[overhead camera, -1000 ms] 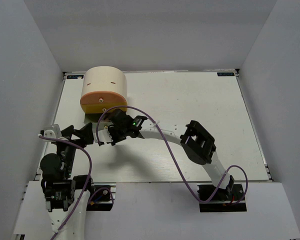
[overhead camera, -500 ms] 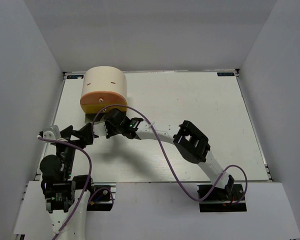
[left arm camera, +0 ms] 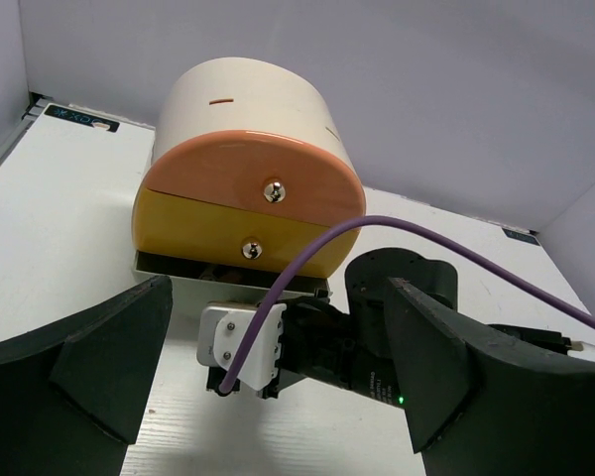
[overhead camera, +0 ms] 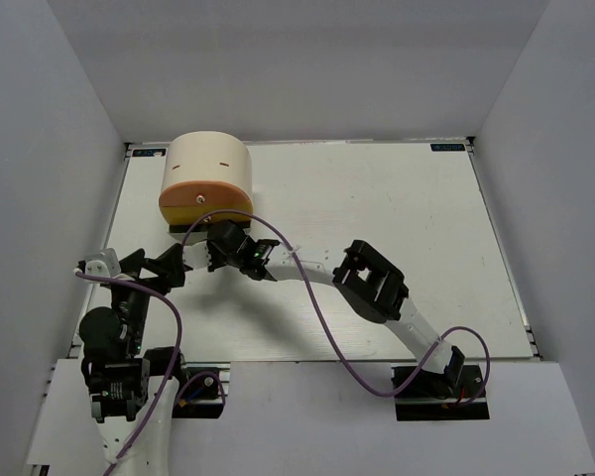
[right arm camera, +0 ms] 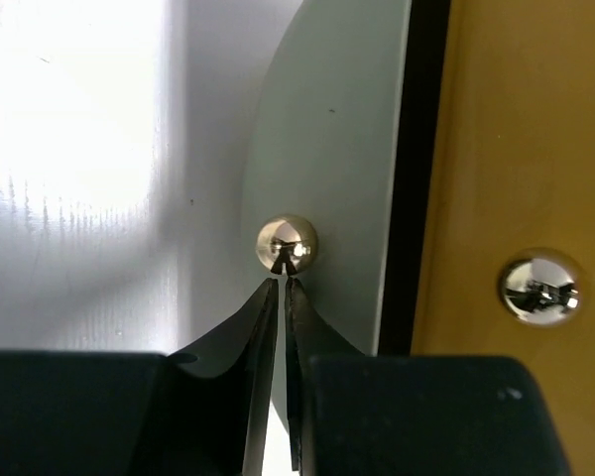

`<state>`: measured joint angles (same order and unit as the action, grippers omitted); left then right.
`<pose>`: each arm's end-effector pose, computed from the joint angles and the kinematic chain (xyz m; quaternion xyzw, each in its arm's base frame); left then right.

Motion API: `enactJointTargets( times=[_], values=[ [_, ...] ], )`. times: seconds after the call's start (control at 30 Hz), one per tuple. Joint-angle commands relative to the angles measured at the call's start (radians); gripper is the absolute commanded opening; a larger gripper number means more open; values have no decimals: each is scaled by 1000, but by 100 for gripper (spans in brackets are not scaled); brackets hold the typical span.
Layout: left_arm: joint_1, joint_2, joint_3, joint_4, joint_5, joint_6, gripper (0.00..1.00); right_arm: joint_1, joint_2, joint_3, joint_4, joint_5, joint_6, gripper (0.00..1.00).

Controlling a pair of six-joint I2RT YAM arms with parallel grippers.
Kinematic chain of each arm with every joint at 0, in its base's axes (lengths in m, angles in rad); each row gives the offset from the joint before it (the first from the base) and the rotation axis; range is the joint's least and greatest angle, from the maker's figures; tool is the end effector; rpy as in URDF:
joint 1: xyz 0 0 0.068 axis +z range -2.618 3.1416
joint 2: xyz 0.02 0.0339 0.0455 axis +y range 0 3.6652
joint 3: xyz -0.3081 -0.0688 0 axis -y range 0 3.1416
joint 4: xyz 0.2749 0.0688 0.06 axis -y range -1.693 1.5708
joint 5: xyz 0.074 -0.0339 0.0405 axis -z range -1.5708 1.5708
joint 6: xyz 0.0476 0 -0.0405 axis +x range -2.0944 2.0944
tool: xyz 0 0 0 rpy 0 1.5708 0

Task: Sort the stationery into containers
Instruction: Close the drawer in the storage box.

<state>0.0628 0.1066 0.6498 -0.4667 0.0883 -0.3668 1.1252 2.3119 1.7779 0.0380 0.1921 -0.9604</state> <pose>0.0392 -0.0017 0.3490 -0.1131 0.6702 -0.1406 0.7199 0.2674 0.5387 0.1951 -0.7139 0.4732 -0.0402 0.5146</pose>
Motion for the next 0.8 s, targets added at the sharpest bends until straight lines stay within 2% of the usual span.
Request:
enactJointTargets(
  times=[0.0,0.6,0.77],
  values=[
    [6,-7,17,5,-7,-1,97,-16,24,38,85,46,-21,14],
    [15,-7,17,5,-7,-1,98,-39,73,41,188,129,-77,14],
    [15,2,17,5,-7,-1,98,-36,43,15,128,104,-54,14]
  ],
)
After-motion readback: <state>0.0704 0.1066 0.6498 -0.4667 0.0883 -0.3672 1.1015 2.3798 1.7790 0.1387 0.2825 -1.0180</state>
